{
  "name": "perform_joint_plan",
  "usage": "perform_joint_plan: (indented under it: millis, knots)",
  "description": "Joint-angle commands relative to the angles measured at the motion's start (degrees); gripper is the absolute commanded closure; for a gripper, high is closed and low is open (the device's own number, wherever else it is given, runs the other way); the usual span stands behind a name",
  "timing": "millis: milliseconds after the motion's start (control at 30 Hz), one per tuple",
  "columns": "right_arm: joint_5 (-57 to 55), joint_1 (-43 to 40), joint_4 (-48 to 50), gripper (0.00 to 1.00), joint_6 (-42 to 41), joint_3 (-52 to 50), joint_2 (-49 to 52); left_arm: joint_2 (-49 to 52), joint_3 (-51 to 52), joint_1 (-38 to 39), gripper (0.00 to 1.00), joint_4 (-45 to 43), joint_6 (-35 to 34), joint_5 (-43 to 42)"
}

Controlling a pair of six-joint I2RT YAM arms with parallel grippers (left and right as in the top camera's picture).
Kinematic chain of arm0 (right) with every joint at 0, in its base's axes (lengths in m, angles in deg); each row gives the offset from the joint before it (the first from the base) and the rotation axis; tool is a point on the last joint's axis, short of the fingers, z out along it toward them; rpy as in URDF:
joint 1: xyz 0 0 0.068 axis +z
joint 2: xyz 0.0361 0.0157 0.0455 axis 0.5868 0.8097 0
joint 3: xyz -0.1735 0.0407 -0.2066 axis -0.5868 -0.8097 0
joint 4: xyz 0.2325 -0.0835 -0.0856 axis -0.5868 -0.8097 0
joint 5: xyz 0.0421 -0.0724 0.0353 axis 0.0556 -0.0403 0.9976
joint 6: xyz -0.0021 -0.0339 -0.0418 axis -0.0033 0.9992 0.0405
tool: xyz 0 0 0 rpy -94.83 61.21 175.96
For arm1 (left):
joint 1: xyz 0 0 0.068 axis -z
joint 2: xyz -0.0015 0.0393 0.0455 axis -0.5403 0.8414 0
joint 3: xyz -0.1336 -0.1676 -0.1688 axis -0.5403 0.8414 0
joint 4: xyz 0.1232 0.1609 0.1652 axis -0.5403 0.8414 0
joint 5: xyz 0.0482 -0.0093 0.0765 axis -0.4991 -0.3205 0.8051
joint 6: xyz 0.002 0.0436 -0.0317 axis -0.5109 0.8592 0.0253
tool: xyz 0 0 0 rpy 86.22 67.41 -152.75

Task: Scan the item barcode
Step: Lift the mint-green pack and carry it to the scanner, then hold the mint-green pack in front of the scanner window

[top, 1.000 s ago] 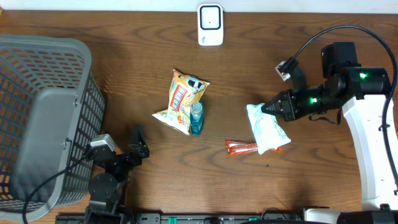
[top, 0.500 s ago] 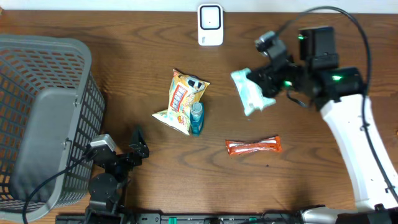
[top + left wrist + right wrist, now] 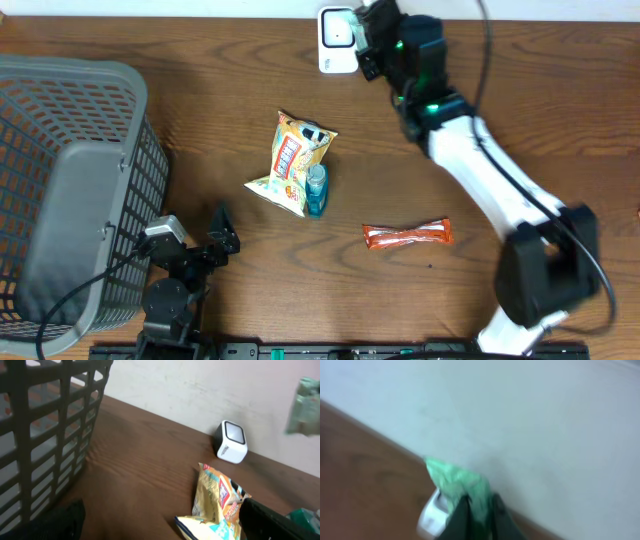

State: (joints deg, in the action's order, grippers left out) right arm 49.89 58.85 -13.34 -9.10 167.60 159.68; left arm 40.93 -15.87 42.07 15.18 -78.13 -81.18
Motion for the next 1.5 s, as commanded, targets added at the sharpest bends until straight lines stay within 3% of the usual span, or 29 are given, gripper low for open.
perform_joint_plan:
  millis: [0, 100, 200, 633, 833, 1000, 1200, 1333, 1467]
  knots:
    - [-9.6, 2.3, 12.2, 0.99, 10.0, 0.2, 5.5, -0.2, 1.3, -0.2, 0.02, 1.2, 0.7, 0.7]
    - [-10.3, 3.6, 27.5, 0.99, 17.7, 0.6, 11.1, -0.2, 1.3, -0.2, 0.02, 1.2, 0.7, 0.7]
    - [-10.3, 3.9, 33.4, 0.99, 23.6, 3.2, 16.4, -0.2, 1.3, -0.2, 0.02, 1.2, 0.7, 0.7]
    - [-9.7, 4.8, 28.5, 0.99, 26.1, 22.5, 33.3, -0.2, 1.3, -0.2, 0.02, 1.2, 0.7, 0.7]
    - [-11.7, 5.6, 26.8, 0.99, 26.1, 23.9, 35.0, -0.2, 1.3, -0.2, 0.02, 1.2, 0.7, 0.7]
    - [-22.2, 5.8, 27.5, 0.99, 23.1, 24.2, 33.6, -0.2, 1.3, -0.2, 0.02, 1.2, 0.7, 0.7]
    - [-41.2, 4.3, 19.8, 0.99, 24.5, 24.2, 25.8, -0.2, 1.3, -0.2, 0.02, 1.2, 0.7, 0.7]
    - [-50.0, 0.2, 5.5, 0.99, 23.7, 24.2, 18.2, -0.2, 1.3, -0.2, 0.02, 1.2, 0.7, 0.7]
    - [-52.0, -5.8, -10.6, 0.99, 17.1, 24.2, 11.9, -0.2, 1.3, -0.2, 0.02, 1.2, 0.7, 0.7]
